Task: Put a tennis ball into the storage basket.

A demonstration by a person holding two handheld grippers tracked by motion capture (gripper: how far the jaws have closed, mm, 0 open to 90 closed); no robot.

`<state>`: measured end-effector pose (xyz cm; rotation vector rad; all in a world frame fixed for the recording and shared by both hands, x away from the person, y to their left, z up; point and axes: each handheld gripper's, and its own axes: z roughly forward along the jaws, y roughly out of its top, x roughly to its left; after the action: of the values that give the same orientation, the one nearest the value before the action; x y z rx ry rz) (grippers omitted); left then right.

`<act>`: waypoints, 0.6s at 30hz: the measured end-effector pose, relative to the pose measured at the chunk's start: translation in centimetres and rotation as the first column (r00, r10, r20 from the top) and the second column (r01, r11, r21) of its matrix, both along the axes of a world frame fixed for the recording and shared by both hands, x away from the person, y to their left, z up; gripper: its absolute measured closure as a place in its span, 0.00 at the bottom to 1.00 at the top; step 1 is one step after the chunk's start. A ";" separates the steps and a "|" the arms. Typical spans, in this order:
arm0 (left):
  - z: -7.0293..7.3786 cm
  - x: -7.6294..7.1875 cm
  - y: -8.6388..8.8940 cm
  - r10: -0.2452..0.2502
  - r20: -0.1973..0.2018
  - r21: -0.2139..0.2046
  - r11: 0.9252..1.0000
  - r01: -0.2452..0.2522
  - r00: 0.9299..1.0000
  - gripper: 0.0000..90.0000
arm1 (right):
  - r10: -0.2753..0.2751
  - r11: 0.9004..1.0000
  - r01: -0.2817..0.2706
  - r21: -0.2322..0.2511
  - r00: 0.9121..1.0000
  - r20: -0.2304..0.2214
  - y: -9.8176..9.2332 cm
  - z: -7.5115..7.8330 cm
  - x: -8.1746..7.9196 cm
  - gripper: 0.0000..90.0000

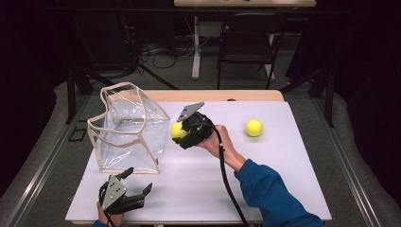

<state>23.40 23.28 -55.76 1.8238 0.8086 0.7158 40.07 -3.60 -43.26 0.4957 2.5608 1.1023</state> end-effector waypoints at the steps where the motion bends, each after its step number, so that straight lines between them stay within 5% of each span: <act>1: 0.0 0.0 0.0 0.001 -0.001 -0.003 1.000 -0.001 1.000 0.18 | -0.001 1.000 0.001 0.000 1.000 0.000 0.0 0.0 0.0 0.29; 18: 0.0 0.0 0.0 0.002 -0.002 -0.006 1.000 -0.002 1.000 0.18 | 0.000 1.000 0.000 0.009 1.000 0.009 0.7 1.3 0.7 0.29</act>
<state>23.38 23.31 -55.76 1.8188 0.8132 0.7123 40.74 -2.85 -42.00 0.4913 2.5494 1.1135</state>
